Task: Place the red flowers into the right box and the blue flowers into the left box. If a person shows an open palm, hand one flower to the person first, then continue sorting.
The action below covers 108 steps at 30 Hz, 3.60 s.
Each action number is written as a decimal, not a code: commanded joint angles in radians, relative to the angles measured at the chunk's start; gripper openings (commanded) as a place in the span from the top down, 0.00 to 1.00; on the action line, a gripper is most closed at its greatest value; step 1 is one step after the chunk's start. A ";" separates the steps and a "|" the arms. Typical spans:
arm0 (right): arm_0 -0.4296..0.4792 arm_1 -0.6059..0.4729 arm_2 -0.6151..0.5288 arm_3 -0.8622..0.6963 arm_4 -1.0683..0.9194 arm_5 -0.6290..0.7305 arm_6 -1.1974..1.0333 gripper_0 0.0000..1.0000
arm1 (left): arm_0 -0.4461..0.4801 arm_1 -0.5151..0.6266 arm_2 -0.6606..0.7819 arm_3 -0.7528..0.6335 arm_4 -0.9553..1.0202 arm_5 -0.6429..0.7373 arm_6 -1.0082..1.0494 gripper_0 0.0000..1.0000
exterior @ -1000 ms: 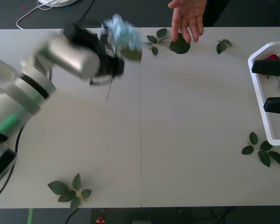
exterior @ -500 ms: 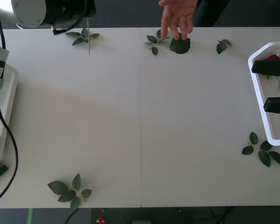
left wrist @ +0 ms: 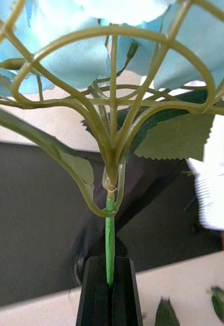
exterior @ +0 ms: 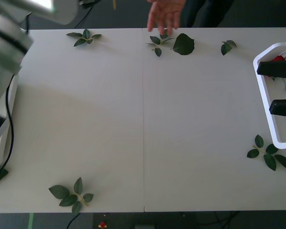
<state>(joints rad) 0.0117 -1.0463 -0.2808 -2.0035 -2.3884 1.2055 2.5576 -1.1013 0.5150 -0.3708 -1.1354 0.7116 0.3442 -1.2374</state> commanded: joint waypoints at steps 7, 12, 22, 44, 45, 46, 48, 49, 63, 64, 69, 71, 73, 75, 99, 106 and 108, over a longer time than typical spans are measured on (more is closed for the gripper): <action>0.008 -0.024 -0.018 -0.026 -0.014 -0.001 0.001 0.00 | -0.149 -0.050 -0.007 0.086 0.009 -0.054 -0.068 1.00; 0.008 -0.024 -0.018 -0.026 -0.014 -0.001 0.001 0.00 | -0.147 -0.047 -0.005 0.094 0.011 -0.054 -0.068 1.00; 0.008 -0.024 -0.018 -0.026 -0.014 -0.001 0.001 0.00 | -0.147 -0.046 -0.005 0.092 0.014 -0.054 -0.063 1.00; 0.008 -0.024 -0.018 -0.026 -0.014 -0.001 0.001 0.00 | -0.147 -0.046 -0.005 0.092 0.014 -0.054 -0.063 0.00; 0.008 -0.024 -0.018 -0.026 -0.014 -0.001 0.001 0.00 | -0.147 -0.046 -0.005 0.092 0.014 -0.054 -0.063 0.00; 0.008 -0.024 -0.018 -0.026 -0.014 -0.001 0.001 0.00 | -0.147 -0.046 -0.005 0.092 0.014 -0.054 -0.063 0.00; 0.008 -0.024 -0.018 -0.026 -0.014 -0.001 0.001 0.00 | -0.147 -0.046 -0.005 0.092 0.014 -0.054 -0.063 0.00; 0.008 -0.024 -0.018 -0.026 -0.014 -0.001 0.001 0.00 | -0.147 -0.046 -0.005 0.092 0.014 -0.054 -0.063 0.00; 0.008 -0.024 -0.018 -0.026 -0.014 -0.001 0.001 0.00 | -0.112 0.033 0.247 -0.293 0.103 0.644 -0.083 0.00; 0.008 -0.024 -0.018 -0.026 -0.014 -0.001 0.001 0.00 | -0.112 0.037 0.302 -0.354 0.109 0.765 -0.088 0.00; 0.008 -0.024 -0.018 -0.026 -0.014 -0.001 0.001 0.00 | -0.031 0.051 0.495 -0.595 0.219 1.044 -0.106 0.00; 0.008 -0.024 -0.018 -0.026 -0.014 -0.001 0.001 0.00 | 0.046 0.079 0.549 -0.693 0.301 1.081 -0.125 0.00; 0.008 -0.024 -0.018 -0.026 -0.014 -0.001 0.001 0.00 | 0.135 0.118 0.593 -0.773 0.399 1.092 -0.168 0.00; 0.008 -0.024 -0.018 -0.026 -0.014 -0.001 0.001 0.00 | 0.221 0.168 0.627 -0.825 0.512 1.092 -0.208 0.00; 0.008 -0.024 -0.018 -0.026 -0.014 -0.001 0.001 0.00 | 0.641 0.761 0.299 -0.896 1.077 0.703 -0.740 0.00; 0.008 -0.024 -0.018 -0.026 -0.014 -0.001 0.001 0.00 | 0.641 0.789 0.191 -0.863 1.106 0.604 -0.887 0.00; 0.008 -0.024 -0.018 -0.026 -0.014 -0.001 0.001 0.00 | 0.641 0.792 0.165 -0.848 1.126 0.584 -0.935 0.00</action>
<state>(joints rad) 0.0126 -1.0463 -0.2809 -2.0043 -2.3889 1.2055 2.5576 -0.4681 1.2560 -0.1733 -1.9996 1.8094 0.9582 -2.0338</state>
